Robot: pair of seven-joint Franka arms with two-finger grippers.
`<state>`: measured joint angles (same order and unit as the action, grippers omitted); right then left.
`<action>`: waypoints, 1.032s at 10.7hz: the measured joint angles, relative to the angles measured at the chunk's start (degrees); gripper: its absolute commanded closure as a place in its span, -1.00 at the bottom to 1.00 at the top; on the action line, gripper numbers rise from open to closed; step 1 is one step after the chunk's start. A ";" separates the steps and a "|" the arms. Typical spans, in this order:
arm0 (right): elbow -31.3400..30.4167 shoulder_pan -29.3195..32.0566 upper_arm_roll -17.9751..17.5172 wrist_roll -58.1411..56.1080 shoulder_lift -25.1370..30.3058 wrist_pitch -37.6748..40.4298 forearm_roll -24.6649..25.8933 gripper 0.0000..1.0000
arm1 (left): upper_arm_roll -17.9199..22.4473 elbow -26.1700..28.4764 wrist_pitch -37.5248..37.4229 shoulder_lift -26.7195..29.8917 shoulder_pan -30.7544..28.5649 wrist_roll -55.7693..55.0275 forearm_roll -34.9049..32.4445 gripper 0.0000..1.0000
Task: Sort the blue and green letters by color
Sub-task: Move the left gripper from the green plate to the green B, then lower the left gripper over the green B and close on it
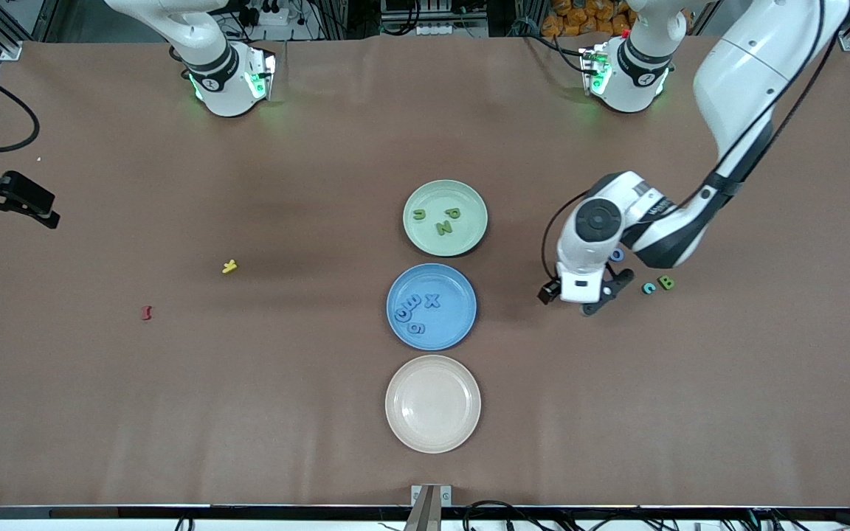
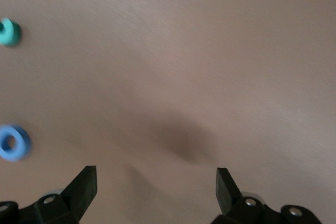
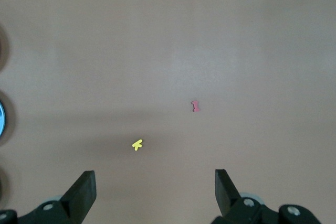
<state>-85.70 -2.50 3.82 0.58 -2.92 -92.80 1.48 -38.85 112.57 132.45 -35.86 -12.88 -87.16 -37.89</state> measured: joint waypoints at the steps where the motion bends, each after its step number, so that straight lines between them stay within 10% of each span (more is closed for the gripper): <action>1: 0.59 0.03 -0.02 0.17 -0.04 0.39 0.00 -1.00 | -0.15 1.27 0.01 0.20 -2.44 3.41 0.00 -1.00; 7: 0.79 0.15 -0.11 1.27 -1.01 0.53 0.02 -1.00 | -12.70 10.84 0.08 3.52 -27.77 20.11 -2.62 -1.00; 11: 0.87 0.42 -0.05 1.36 -1.47 0.46 0.03 -1.00 | -13.53 14.24 3.78 3.57 -38.57 26.73 -8.09 -1.00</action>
<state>-84.83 -2.08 3.77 1.93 -4.39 -92.35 1.52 -52.38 126.81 136.23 -32.29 -51.45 -60.43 -45.98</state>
